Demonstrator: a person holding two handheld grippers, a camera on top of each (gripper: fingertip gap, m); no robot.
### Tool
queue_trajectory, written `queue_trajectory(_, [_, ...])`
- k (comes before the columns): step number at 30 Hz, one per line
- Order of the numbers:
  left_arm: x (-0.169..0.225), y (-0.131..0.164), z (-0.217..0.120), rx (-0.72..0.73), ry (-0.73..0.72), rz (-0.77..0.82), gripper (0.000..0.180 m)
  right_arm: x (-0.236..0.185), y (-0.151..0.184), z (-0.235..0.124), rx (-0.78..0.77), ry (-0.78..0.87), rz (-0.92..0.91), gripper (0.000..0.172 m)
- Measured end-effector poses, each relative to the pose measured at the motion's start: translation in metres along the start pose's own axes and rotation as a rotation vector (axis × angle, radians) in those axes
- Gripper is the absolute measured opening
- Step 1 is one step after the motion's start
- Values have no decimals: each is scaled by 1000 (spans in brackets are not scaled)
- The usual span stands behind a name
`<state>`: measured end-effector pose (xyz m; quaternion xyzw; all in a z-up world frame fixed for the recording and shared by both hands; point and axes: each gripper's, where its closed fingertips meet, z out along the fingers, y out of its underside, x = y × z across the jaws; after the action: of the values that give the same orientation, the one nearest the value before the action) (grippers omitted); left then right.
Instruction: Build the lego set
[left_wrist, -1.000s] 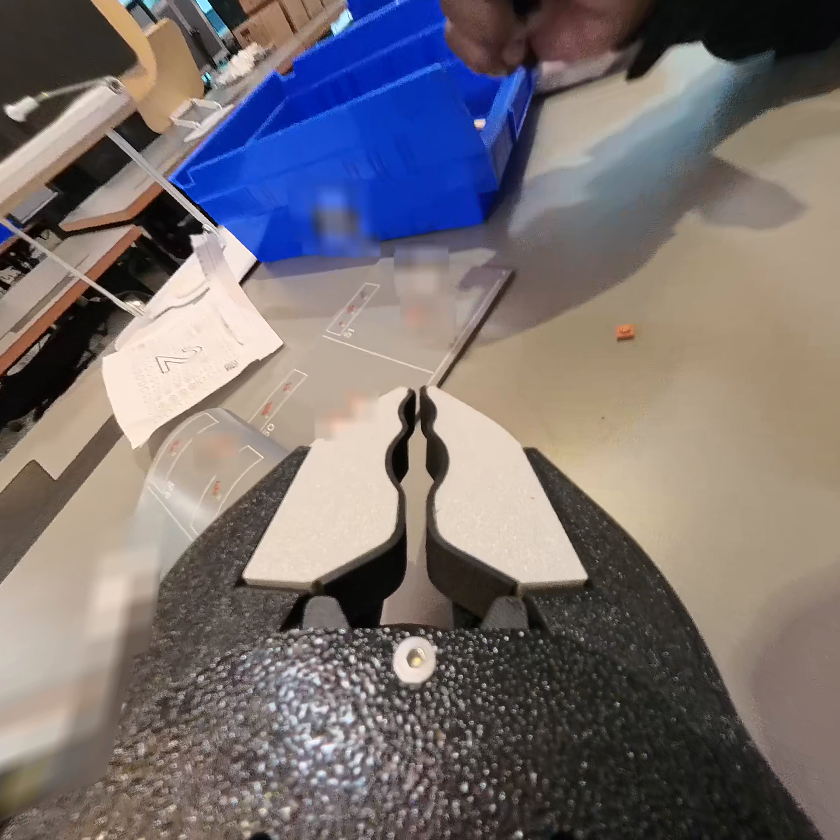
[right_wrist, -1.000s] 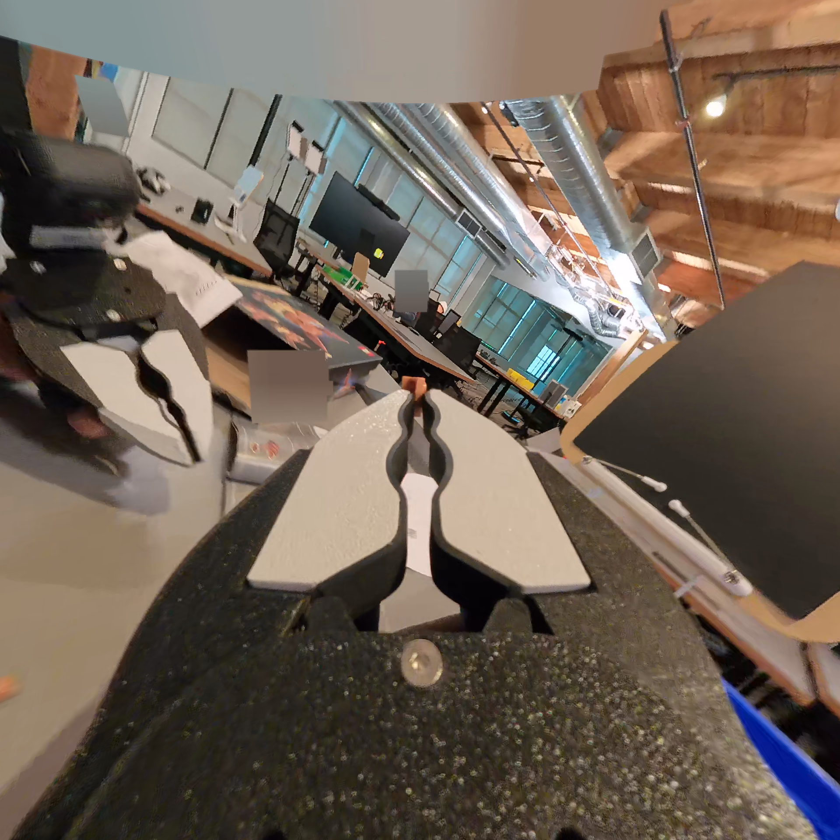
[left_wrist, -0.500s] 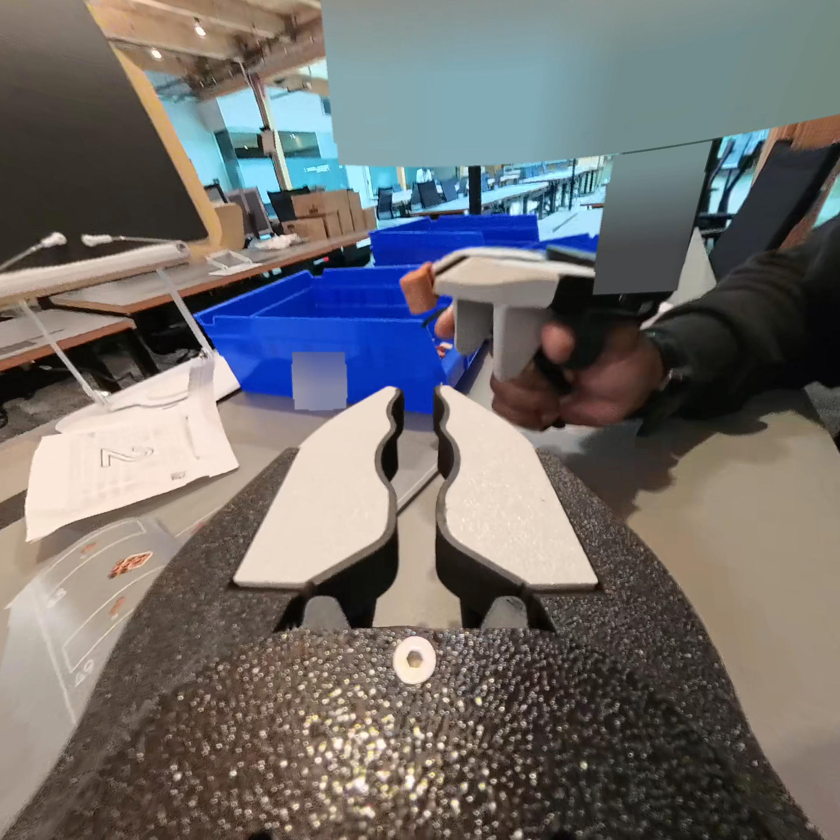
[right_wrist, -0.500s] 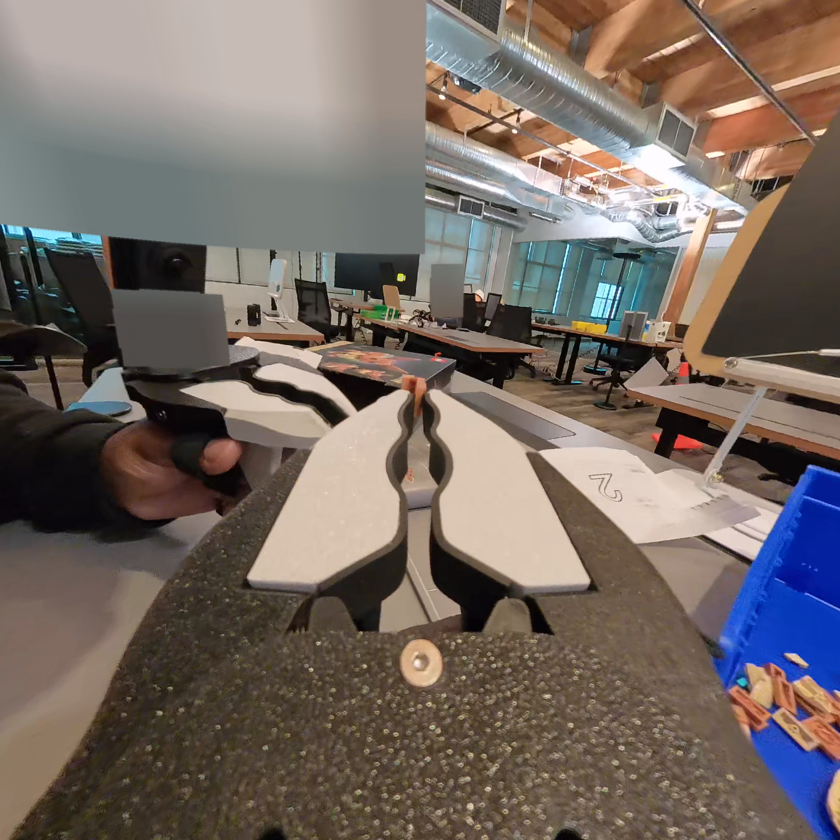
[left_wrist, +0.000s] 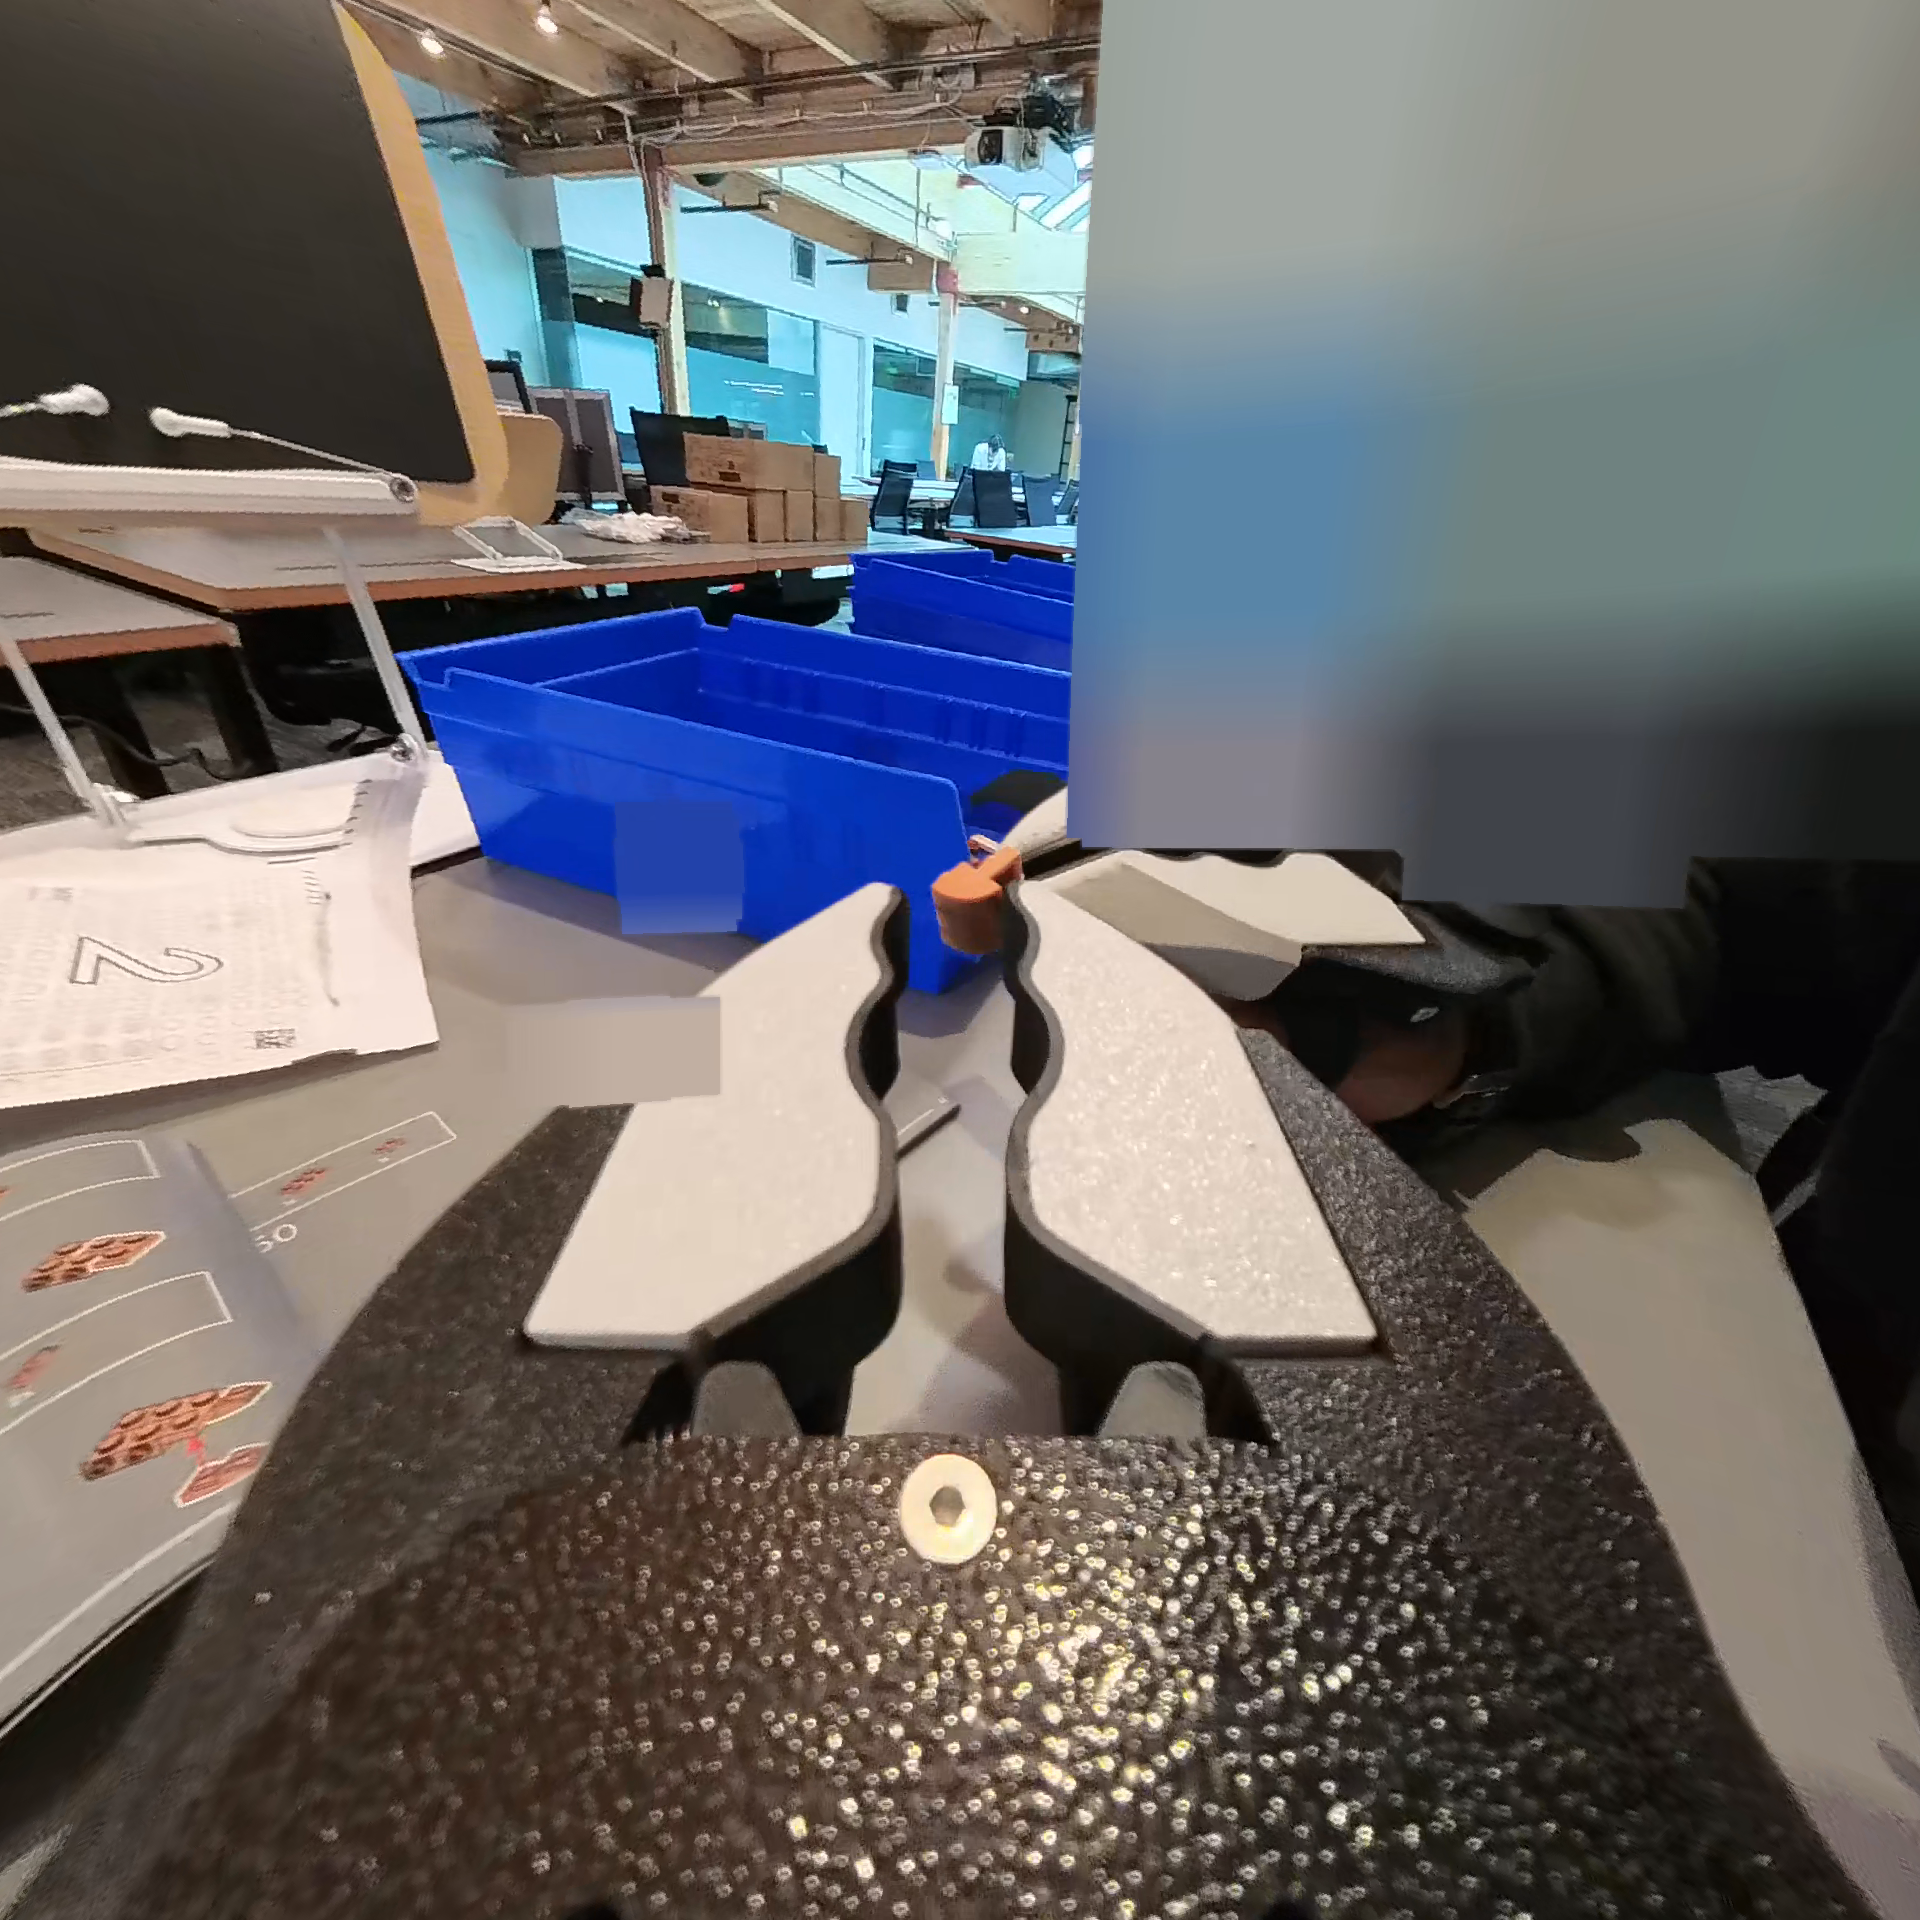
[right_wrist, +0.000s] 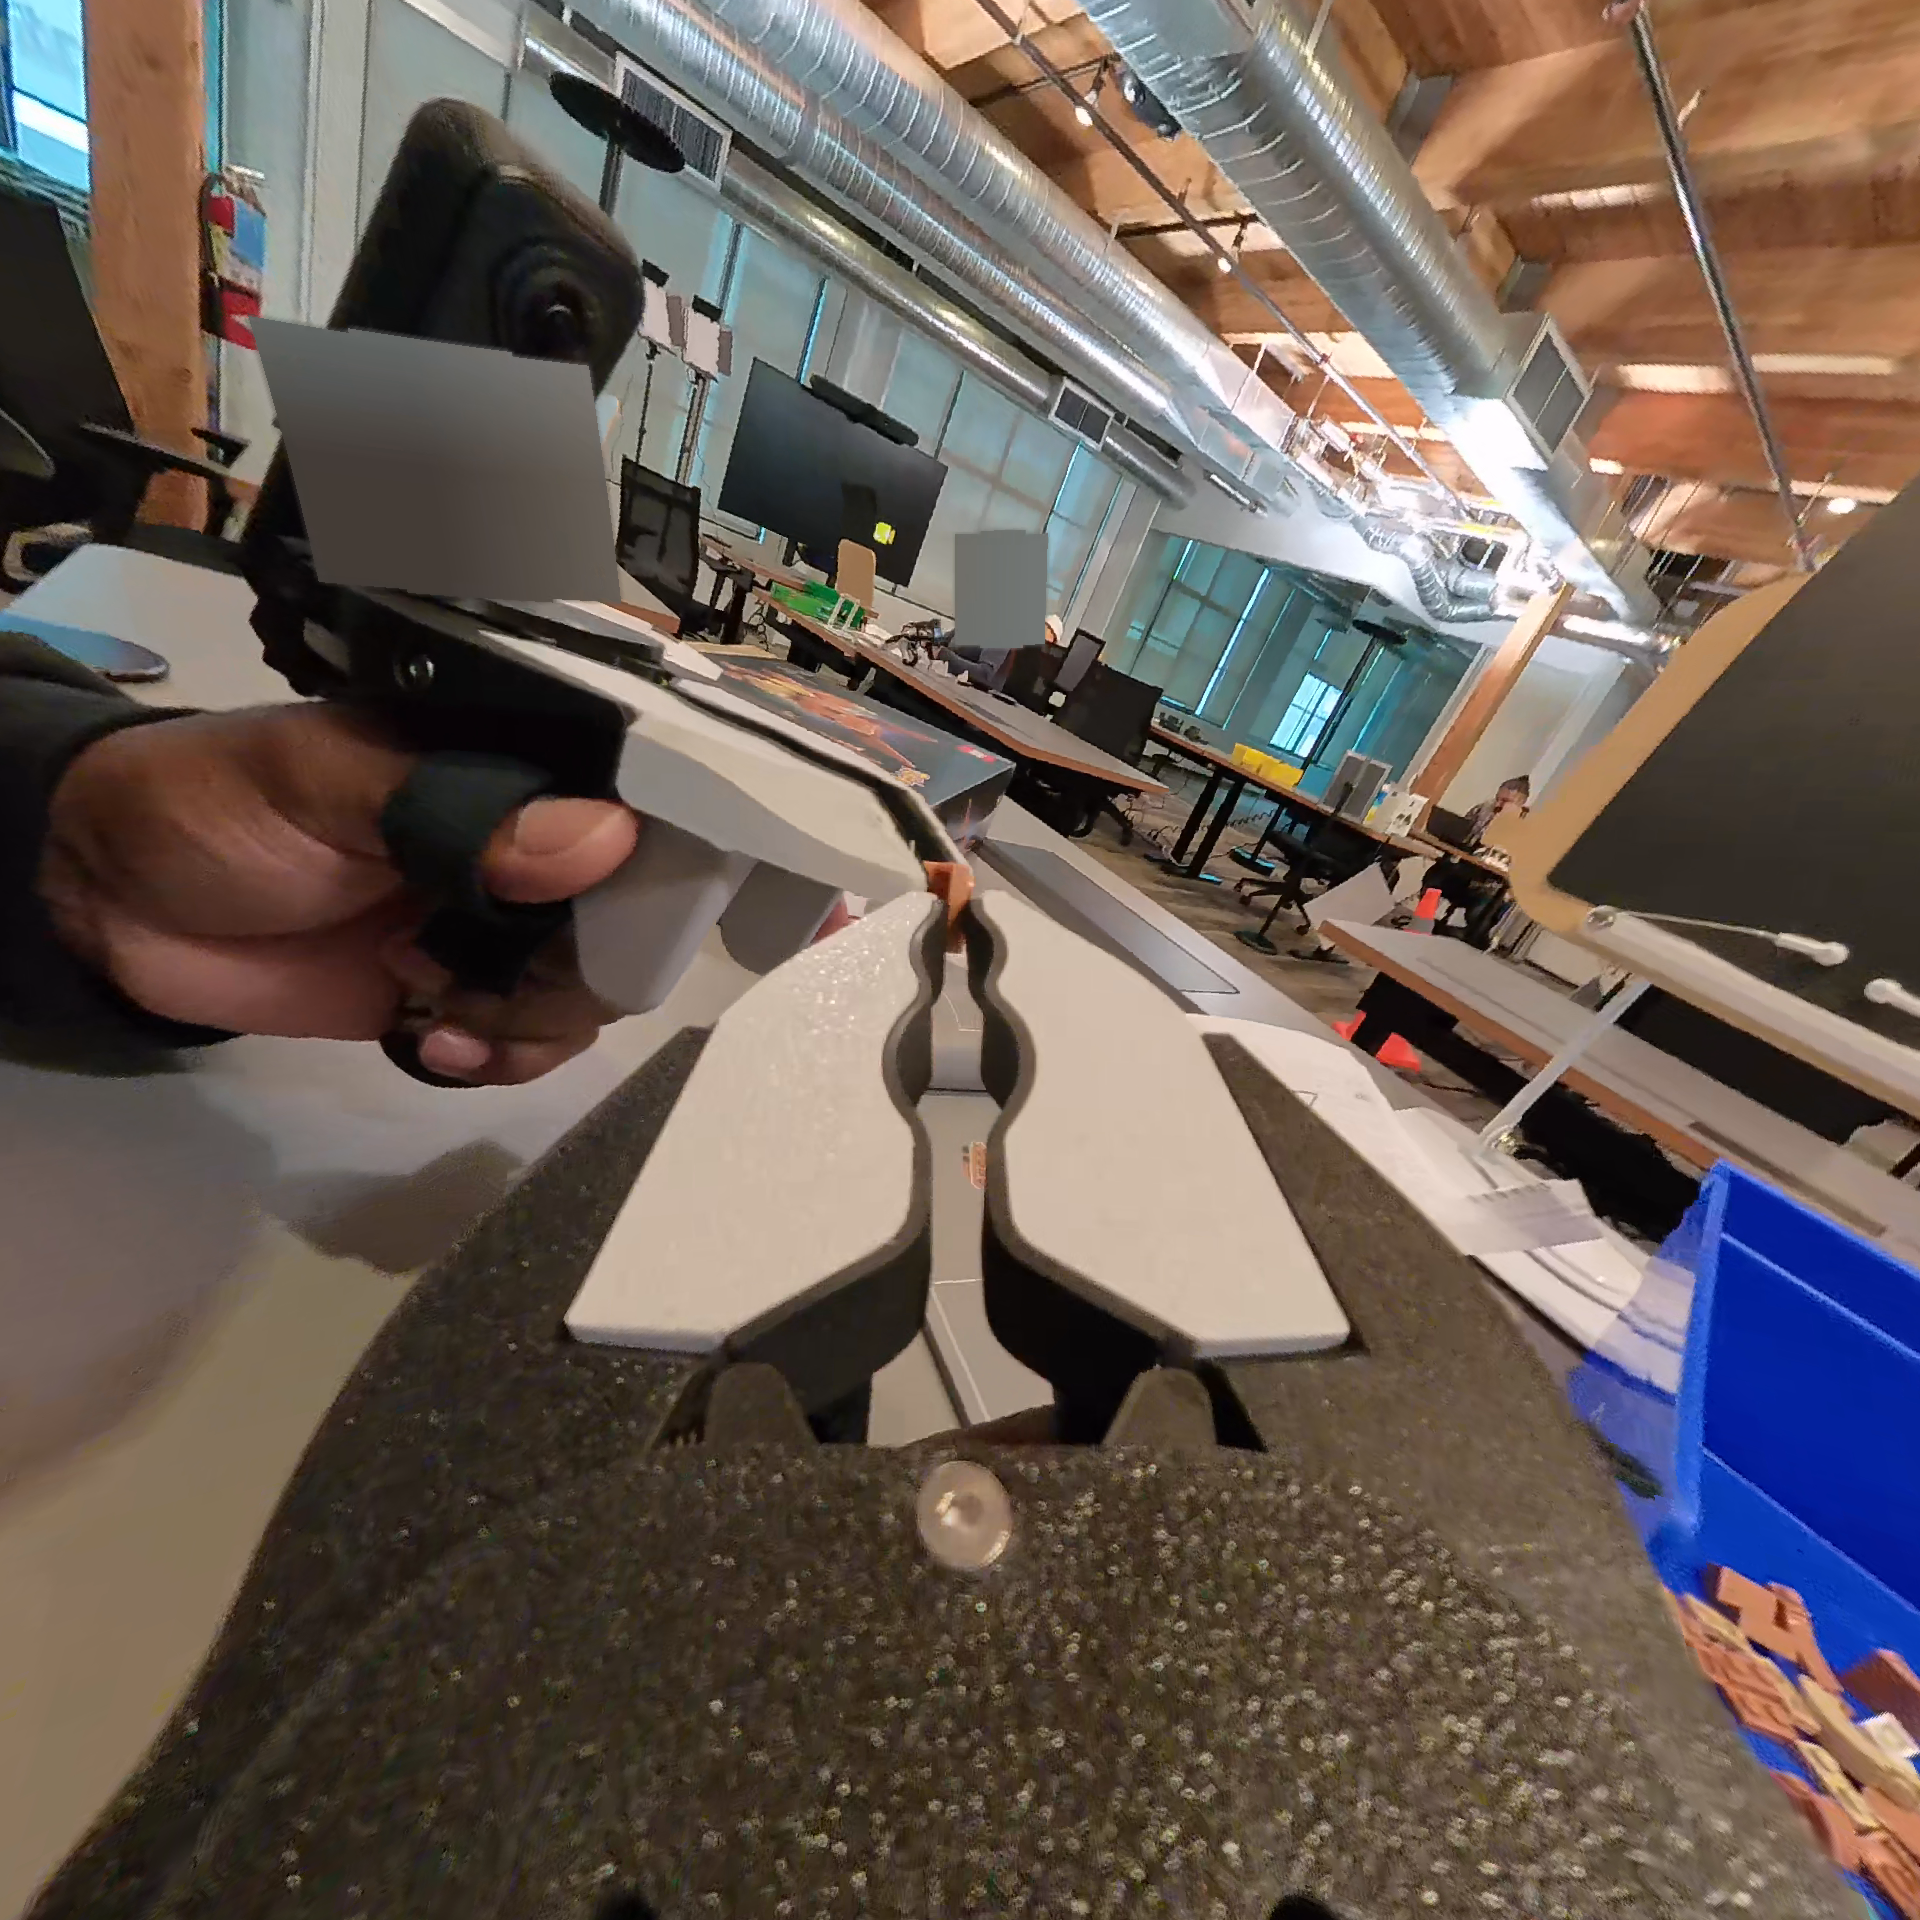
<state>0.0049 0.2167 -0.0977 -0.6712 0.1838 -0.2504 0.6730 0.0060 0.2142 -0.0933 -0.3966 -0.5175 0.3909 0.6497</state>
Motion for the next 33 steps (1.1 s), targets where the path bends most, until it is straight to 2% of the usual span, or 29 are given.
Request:
queue_trajectory(16, [1,7,-4,13,96,-31,10,-8,5,1,-9,-43,-31,3])
queue_trajectory(29, [-5,17,-4,-11,83,-14,10,-9,18,3,-54,-61,-4,5])
queue_trajectory(33, [-9,17,-6,-6,70,-25,2,-10,22,4,-62,-89,51,6])
